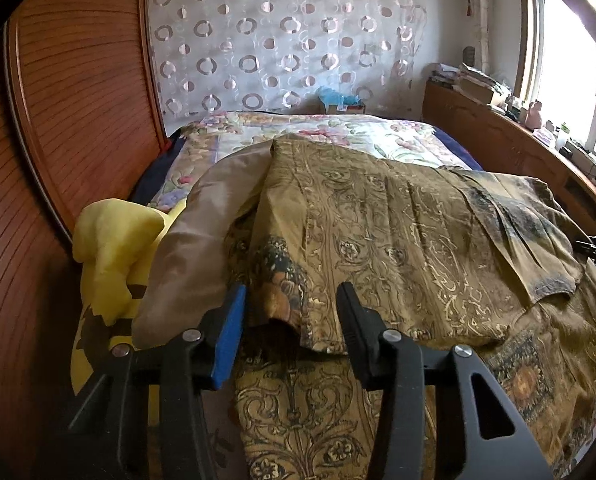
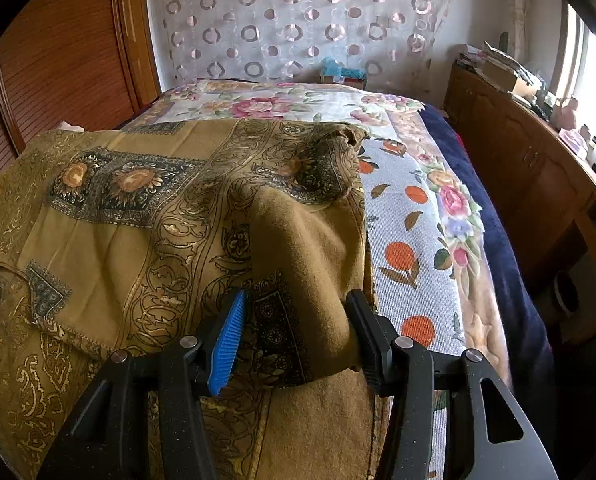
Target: Fold small clothes
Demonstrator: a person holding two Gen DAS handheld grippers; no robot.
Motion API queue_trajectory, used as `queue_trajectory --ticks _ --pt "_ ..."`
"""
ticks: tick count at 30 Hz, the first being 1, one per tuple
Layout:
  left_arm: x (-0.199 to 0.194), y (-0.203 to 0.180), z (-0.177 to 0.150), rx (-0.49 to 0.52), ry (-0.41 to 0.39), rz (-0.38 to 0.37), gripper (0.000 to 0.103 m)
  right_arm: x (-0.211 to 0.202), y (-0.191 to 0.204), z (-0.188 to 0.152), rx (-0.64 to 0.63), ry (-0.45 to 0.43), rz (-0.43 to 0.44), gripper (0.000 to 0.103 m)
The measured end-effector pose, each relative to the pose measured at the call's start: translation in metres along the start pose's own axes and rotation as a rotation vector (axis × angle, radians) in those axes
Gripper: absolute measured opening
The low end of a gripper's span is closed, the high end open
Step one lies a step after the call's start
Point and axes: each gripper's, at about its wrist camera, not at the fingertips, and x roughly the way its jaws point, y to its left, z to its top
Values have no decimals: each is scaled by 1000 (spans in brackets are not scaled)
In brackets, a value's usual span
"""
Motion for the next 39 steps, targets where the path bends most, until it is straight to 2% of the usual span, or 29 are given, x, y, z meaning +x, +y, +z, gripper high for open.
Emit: queue_trajectory --ticks 2,8,11,16,19,23,27,28,29,30,31,34,39 --pt "0 0 0 -2 -3 0 36 21 -4 -2 -1 0 1 53" --pt "1 -2 0 -8 8 -20 4 18 -3 -1 -1 -1 1 53" --pt "-7 -6 -2 -15 -16 -39 3 18 -3 -2 -1 -1 2 53" --pt "-39 -19 -10 -15 -105 -64 3 17 -3 -2 -2 -3 2 53" --pt "-52 -26 -18 -40 -140 -83 3 33 -2 -5 -3 -4 2 53" --pt "-55 -29 -24 -63 -155 -90 2 29 -2 -5 -4 -5 2 53" --pt "-54 -32 -24 -37 -147 -68 2 26 -4 -4 -3 -5 13 53" --pt "-54 -33 -22 -29 -146 -66 2 33 -2 -4 3 -11 23 49" --pt "-56 -34 -20 -27 -148 -66 2 41 -1 -6 12 -19 41 40" --pt "-59 -34 -18 -28 -156 -69 2 41 -2 -5 17 -22 59 15" --pt "-62 -33 -15 -34 -167 -74 2 38 -3 -4 20 -27 69 4" --pt "-76 -28 -5 -63 -194 -100 2 18 -7 0 32 -85 140 2" --pt "-98 -19 1 -83 -233 -109 2 -24 -14 6 25 -165 180 1"
